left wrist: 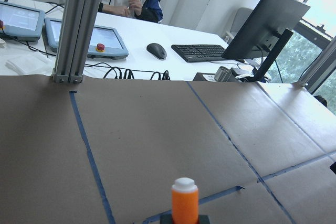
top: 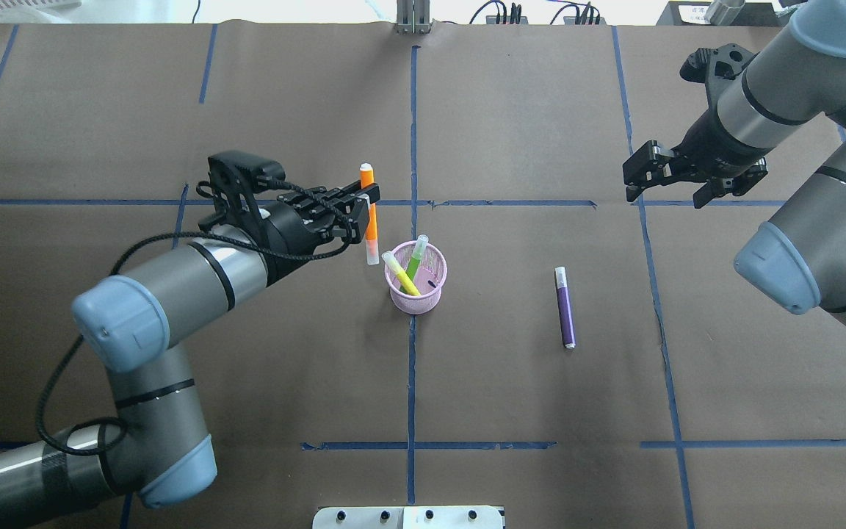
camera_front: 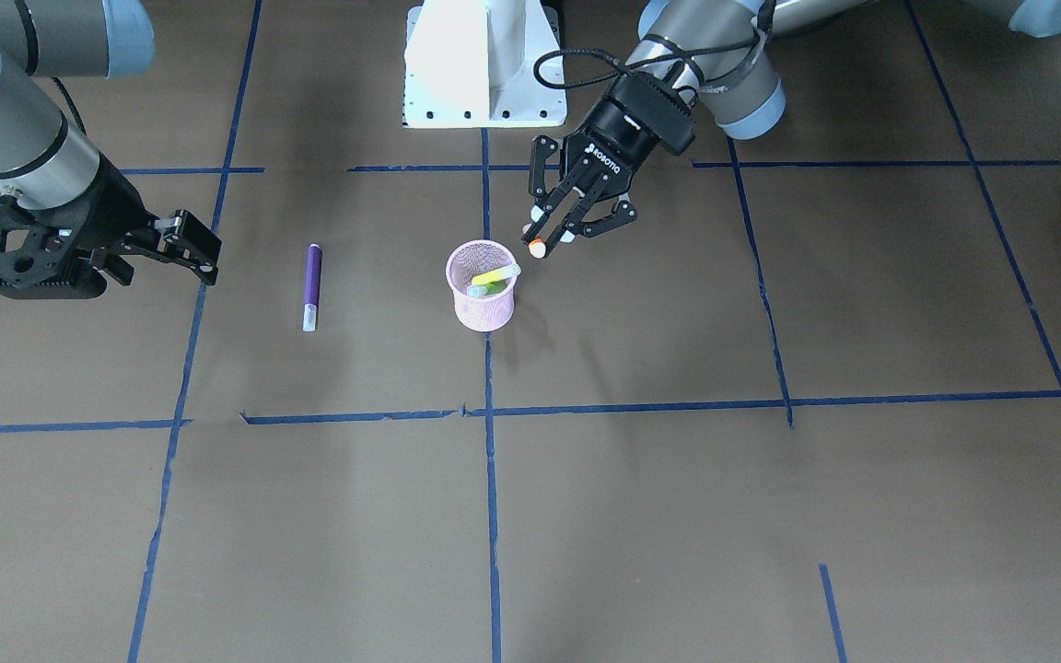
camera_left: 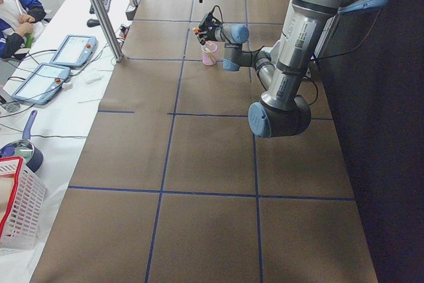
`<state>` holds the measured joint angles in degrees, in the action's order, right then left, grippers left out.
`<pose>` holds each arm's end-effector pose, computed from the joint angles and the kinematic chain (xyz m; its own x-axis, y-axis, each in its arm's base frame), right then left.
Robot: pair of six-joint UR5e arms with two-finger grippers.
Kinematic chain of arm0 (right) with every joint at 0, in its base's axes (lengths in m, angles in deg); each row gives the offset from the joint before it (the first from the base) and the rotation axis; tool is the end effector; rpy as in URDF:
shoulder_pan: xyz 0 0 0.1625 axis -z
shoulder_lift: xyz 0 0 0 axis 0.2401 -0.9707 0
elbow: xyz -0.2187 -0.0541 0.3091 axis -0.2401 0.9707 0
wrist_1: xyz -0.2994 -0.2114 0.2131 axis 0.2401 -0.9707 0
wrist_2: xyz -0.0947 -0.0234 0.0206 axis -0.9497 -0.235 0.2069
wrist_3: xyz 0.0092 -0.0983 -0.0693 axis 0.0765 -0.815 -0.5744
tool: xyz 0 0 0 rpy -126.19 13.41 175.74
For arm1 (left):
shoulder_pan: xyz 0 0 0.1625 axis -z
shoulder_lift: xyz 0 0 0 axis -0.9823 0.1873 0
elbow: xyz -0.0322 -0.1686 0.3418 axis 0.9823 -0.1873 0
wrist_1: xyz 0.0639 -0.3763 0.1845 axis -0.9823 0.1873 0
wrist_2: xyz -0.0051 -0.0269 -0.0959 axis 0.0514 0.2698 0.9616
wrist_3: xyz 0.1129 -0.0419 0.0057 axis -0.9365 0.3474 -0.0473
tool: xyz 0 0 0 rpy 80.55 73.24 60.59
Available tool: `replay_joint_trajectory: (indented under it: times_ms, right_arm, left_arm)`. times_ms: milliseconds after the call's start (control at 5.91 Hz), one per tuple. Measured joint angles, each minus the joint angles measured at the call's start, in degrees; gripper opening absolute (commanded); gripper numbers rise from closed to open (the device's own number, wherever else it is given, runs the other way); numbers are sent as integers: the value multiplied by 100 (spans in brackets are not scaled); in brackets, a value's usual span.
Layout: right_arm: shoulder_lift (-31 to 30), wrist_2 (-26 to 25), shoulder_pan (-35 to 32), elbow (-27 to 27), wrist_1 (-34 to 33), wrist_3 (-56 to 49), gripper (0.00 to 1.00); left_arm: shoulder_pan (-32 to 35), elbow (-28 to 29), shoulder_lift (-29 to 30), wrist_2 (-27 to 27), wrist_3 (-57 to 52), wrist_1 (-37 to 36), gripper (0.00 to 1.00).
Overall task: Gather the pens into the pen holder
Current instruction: 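Lift the orange marker and carry it over the cup, then lower the orange marker into the cup and open the left gripper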
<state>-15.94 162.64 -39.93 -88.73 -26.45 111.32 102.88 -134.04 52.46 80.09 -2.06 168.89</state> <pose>-0.2889 -0.4989 0.2820 0.6591 0.0730 0.7485 -0.0581 0.9972 -0.0461 0.4727 -0.3974 0.1630 0.2361 0.4755 -0.8474 0.6652 0.5566 0.4977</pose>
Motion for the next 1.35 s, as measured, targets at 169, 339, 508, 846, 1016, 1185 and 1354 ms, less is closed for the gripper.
replay_joint_trajectory:
  times_ms: [169, 339, 508, 846, 1016, 1185, 1354]
  right_arm:
    - [8, -30, 33, -4, 6, -5, 100]
    - [10, -52, 64, -6, 12, -4, 100]
    - [11, -78, 92, -7, 16, -3, 100]
    - [9, -191, 160, -7, 21, -3, 100]
    - [4, -235, 195, -7, 25, -3, 100]
    - [1, -252, 215, -7, 26, -3, 100]
    - [-1, -272, 227, -11, 27, -3, 100]
  left_arm:
    - [-149, 180, 131, -290, -148, 374, 0]
    - [-198, 265, 281, -411, -214, 481, 0]
    - [-219, 486, 445, -517, -235, 509, 0]
    - [-244, 1152, 789, -640, -242, 525, 0]
    - [-286, 1289, 824, -649, -245, 527, 0]
    - [-358, 1362, 820, -652, -249, 524, 0]
    - [-426, 1413, 819, -653, -251, 523, 24]
